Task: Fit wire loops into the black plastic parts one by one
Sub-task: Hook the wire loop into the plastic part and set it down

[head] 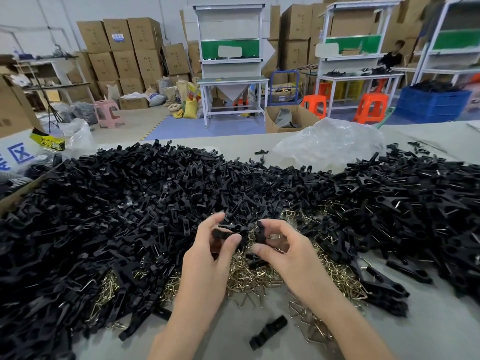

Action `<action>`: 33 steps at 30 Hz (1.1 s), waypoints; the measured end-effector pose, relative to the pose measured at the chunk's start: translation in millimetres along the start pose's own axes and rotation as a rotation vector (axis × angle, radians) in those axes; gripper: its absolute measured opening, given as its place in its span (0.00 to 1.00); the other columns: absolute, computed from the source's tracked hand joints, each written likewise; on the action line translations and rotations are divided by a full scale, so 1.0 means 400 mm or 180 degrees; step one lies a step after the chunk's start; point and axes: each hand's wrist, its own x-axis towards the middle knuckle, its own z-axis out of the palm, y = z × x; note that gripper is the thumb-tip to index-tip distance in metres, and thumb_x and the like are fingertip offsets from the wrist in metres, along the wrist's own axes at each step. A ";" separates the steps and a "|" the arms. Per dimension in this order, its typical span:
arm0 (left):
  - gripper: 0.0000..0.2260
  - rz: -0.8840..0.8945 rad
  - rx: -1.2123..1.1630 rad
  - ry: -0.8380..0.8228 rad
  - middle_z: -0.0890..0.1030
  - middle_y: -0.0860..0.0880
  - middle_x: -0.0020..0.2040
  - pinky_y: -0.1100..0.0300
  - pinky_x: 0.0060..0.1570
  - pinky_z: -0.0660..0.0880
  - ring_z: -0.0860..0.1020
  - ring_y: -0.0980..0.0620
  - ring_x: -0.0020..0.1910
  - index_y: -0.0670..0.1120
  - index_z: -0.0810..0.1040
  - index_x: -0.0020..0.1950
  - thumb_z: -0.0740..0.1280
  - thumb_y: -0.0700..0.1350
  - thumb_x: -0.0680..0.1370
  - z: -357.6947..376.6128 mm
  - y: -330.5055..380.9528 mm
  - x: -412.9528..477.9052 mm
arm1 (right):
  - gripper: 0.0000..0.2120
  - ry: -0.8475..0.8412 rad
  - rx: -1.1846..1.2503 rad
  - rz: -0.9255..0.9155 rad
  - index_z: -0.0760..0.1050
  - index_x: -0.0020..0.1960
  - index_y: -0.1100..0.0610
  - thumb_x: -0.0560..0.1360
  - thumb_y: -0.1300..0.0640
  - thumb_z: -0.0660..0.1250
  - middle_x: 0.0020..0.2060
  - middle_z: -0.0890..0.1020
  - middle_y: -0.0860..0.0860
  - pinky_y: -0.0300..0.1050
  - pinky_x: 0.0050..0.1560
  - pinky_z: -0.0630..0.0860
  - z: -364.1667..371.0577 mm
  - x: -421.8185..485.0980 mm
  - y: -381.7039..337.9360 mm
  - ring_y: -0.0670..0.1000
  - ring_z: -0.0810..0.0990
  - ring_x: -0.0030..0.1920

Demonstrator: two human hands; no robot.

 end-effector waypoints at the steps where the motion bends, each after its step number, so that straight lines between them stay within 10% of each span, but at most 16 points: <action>1: 0.12 -0.0053 -0.0134 0.0006 0.81 0.65 0.47 0.72 0.44 0.72 0.80 0.64 0.46 0.64 0.75 0.56 0.67 0.61 0.73 0.002 0.004 -0.001 | 0.19 -0.0075 0.0201 0.0052 0.76 0.61 0.42 0.74 0.57 0.76 0.50 0.83 0.40 0.29 0.50 0.76 -0.001 0.001 -0.003 0.38 0.83 0.52; 7: 0.09 -0.0336 -0.0906 -0.0129 0.81 0.53 0.34 0.68 0.34 0.73 0.77 0.60 0.33 0.62 0.80 0.49 0.63 0.61 0.76 0.005 0.022 -0.008 | 0.20 -0.0155 0.1395 0.0372 0.81 0.58 0.51 0.67 0.56 0.77 0.44 0.83 0.49 0.43 0.47 0.83 0.007 0.006 -0.008 0.49 0.85 0.46; 19: 0.04 -0.0615 -0.1662 -0.0016 0.86 0.49 0.47 0.69 0.44 0.77 0.83 0.57 0.43 0.43 0.81 0.52 0.70 0.38 0.77 0.007 0.039 -0.006 | 0.19 -0.0083 0.1898 0.0513 0.86 0.53 0.49 0.63 0.50 0.79 0.46 0.85 0.49 0.43 0.49 0.82 -0.001 0.012 -0.002 0.48 0.84 0.46; 33: 0.15 -0.0155 -0.0892 -0.0258 0.83 0.53 0.50 0.70 0.46 0.74 0.79 0.59 0.45 0.56 0.83 0.56 0.70 0.36 0.78 0.023 0.059 -0.029 | 0.21 -0.0075 0.2003 0.0503 0.83 0.57 0.54 0.65 0.55 0.77 0.46 0.84 0.54 0.48 0.50 0.83 0.012 0.013 0.002 0.53 0.85 0.49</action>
